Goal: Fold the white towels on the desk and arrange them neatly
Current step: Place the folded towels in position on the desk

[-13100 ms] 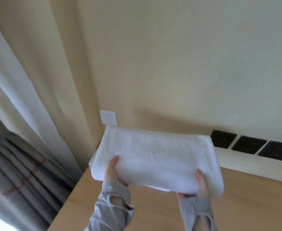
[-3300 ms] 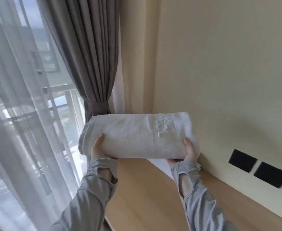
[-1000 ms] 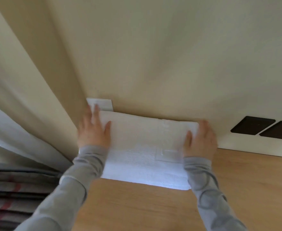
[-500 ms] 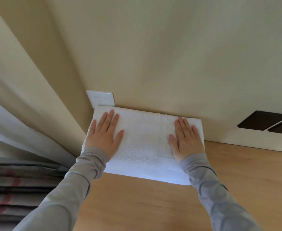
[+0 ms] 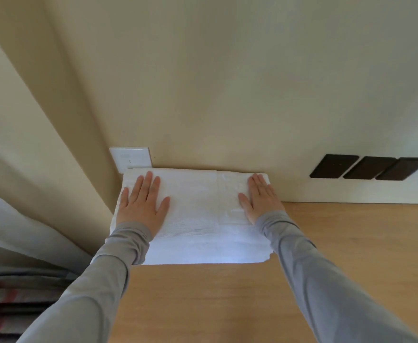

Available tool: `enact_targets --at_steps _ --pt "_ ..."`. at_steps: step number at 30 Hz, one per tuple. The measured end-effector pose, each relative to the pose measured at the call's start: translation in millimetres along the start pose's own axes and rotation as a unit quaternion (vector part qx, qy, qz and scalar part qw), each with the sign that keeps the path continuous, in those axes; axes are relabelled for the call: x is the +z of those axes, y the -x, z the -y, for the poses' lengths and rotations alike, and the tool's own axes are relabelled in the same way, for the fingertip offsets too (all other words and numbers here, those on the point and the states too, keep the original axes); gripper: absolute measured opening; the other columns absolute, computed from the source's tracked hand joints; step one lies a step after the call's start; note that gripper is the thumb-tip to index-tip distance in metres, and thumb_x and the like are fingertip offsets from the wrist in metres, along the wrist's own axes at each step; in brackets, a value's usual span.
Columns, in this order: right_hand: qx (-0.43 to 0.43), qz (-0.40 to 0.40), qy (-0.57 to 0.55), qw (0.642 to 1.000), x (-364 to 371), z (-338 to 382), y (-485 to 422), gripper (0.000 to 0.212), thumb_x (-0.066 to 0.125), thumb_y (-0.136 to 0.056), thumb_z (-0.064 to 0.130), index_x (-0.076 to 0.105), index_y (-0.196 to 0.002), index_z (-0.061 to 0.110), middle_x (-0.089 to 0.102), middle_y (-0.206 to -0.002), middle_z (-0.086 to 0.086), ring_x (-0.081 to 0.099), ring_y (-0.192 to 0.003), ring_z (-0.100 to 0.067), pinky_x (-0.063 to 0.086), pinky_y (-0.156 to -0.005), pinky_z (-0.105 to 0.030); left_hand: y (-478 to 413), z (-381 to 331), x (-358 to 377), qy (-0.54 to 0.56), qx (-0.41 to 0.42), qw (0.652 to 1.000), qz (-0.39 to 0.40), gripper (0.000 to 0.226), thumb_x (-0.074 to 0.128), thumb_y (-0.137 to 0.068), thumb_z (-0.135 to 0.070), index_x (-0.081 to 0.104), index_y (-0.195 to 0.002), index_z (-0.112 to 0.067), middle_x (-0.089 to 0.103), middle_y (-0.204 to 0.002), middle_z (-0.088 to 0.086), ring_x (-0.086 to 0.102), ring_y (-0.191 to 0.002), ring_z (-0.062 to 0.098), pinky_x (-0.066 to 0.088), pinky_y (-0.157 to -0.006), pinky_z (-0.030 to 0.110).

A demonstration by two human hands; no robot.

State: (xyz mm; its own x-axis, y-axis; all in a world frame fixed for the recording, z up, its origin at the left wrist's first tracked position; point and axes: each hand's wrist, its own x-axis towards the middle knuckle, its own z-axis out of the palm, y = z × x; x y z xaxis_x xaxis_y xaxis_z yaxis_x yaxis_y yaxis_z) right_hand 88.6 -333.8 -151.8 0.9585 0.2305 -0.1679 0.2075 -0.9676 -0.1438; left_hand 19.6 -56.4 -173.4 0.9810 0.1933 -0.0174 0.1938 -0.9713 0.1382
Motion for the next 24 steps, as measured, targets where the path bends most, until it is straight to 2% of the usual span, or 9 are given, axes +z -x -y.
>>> enact_targets --at_steps 2,5,10,14,19,24 --pt "-0.007 0.012 -0.006 1.0 -16 0 13 0.061 0.02 -0.099 0.042 0.003 -0.148 0.009 -0.003 -0.158 -0.004 -0.004 -0.145 -0.016 -0.001 -0.118 -0.03 -1 -2 -10 -0.004 -0.002 0.999 0.034 0.064 0.009 -0.093 -0.053 -0.008 -0.149 -0.026 -0.017 -0.156 -0.008 -0.011 -0.144 0.012 -0.005 -0.118 0.039" --pt "-0.002 -0.053 -0.057 0.997 -44 7 40 0.057 0.028 -0.1 0.035 0.011 -0.147 0.007 0.007 -0.157 -0.007 0.005 -0.145 -0.018 0.005 -0.116 -0.027 -3 -12 -38 -0.015 0.008 0.997 0.069 0.062 0.012 -0.097 -0.049 -0.001 -0.15 -0.018 -0.009 -0.158 -0.001 -0.004 -0.146 0.018 -0.002 -0.118 0.041" --pt "-0.002 -0.152 -0.09 0.984 -94 21 84 0.059 0.029 -0.1 0.034 0.005 -0.148 0.009 0.002 -0.158 -0.004 0.001 -0.145 -0.016 0.0 -0.114 -0.022 3 -57 -106 0.027 0.088 0.996 -0.001 0.058 0.021 -0.099 -0.041 0.01 -0.149 -0.014 0.006 -0.158 0.002 0.011 -0.144 0.02 0.005 -0.119 0.039" --pt "-0.002 -0.212 -0.075 0.974 -138 14 124 0.059 0.03 -0.099 0.037 0.009 -0.148 0.011 0.007 -0.158 -0.004 0.007 -0.145 -0.016 0.003 -0.115 -0.023 12 -107 -153 0.052 0.158 0.985 -0.05 0.056 0.023 -0.099 -0.04 0.017 -0.148 -0.013 0.015 -0.157 0.003 0.014 -0.144 0.02 0.004 -0.118 0.038" --pt "0.041 -0.225 -0.014 0.973 -173 -27 184 0.059 0.025 -0.099 0.04 0.006 -0.149 0.013 0.005 -0.158 -0.001 0.005 -0.145 -0.014 0.006 -0.118 -0.028 33 -190 -195 0.045 0.254 0.964 -0.073 0.054 0.025 -0.099 -0.04 0.027 -0.145 -0.013 0.03 -0.151 0.004 0.025 -0.14 0.022 0.009 -0.117 0.041" --pt "0.13 -0.245 0.003 0.961 -201 -96 250 0.059 0.022 -0.099 0.043 0.005 -0.149 0.015 0.004 -0.158 0.001 0.003 -0.145 -0.014 0.009 -0.119 -0.031 72 -287 -217 -0.004 0.342 0.935 -0.09 0.054 0.023 -0.099 -0.042 0.023 -0.146 -0.016 0.028 -0.152 0.001 0.026 -0.139 0.019 0.012 -0.117 0.041"
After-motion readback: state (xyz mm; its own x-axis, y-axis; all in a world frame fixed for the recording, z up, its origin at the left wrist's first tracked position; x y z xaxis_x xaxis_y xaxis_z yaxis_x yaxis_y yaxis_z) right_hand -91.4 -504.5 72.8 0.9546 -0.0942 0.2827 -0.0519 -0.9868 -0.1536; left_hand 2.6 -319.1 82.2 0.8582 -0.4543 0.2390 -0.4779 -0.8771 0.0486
